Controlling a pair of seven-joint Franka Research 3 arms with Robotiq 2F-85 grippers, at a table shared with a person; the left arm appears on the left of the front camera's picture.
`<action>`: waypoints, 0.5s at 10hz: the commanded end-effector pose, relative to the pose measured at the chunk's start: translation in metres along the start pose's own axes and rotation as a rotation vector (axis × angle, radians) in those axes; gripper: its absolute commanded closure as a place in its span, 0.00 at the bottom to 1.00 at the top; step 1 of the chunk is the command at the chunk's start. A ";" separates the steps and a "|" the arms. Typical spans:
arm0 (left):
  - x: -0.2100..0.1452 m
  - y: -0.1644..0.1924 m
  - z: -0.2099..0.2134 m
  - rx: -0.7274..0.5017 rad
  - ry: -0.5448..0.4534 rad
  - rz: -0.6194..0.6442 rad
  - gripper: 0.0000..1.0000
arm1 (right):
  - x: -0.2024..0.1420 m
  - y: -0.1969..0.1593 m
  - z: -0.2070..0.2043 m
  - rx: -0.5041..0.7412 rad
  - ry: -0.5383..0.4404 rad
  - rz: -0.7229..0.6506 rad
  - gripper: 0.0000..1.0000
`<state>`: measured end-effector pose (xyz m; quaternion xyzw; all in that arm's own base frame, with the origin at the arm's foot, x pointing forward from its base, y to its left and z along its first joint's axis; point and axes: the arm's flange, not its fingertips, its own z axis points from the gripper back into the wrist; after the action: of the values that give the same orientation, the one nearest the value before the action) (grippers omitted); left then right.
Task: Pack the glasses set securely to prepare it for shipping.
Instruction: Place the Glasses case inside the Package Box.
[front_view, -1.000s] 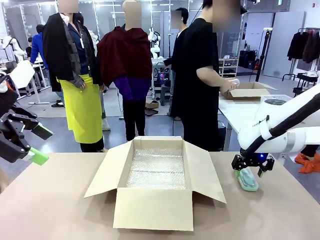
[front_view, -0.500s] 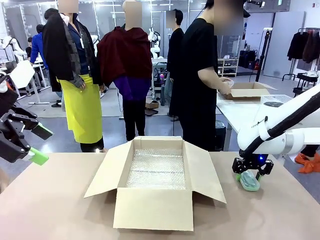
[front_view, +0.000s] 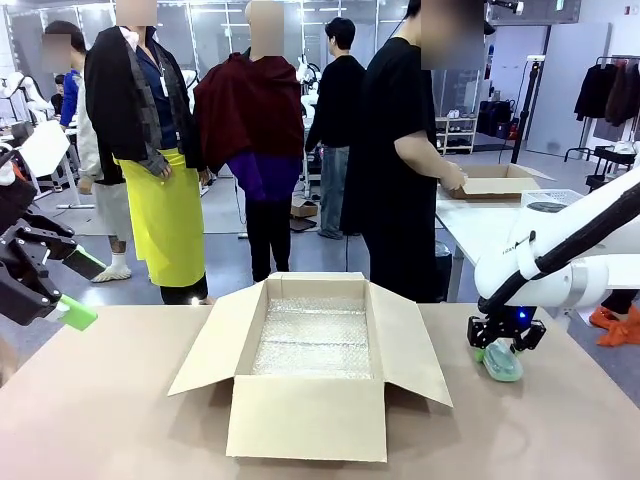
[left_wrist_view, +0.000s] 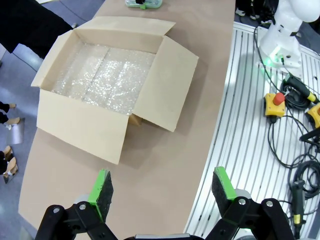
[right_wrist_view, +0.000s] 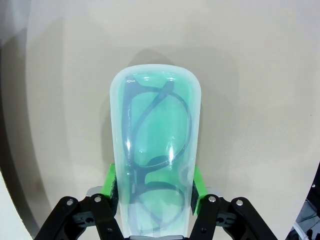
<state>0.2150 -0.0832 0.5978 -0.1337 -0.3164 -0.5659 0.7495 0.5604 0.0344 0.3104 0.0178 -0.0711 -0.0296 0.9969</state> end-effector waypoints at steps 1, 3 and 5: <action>0.000 0.000 0.001 -0.004 -0.005 -0.016 0.00 | 0.004 0.004 0.006 -0.024 0.019 -0.020 0.69; 0.000 0.000 0.001 -0.004 -0.005 -0.016 0.00 | 0.006 0.006 0.033 -0.001 -0.011 0.014 0.69; 0.000 0.000 0.001 -0.004 -0.005 -0.016 0.00 | 0.003 0.015 0.079 0.027 -0.068 0.126 0.69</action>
<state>0.2150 -0.0832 0.5978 -0.1337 -0.3164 -0.5659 0.7495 0.5626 0.0432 0.3669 0.0183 -0.0991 -0.0005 0.9949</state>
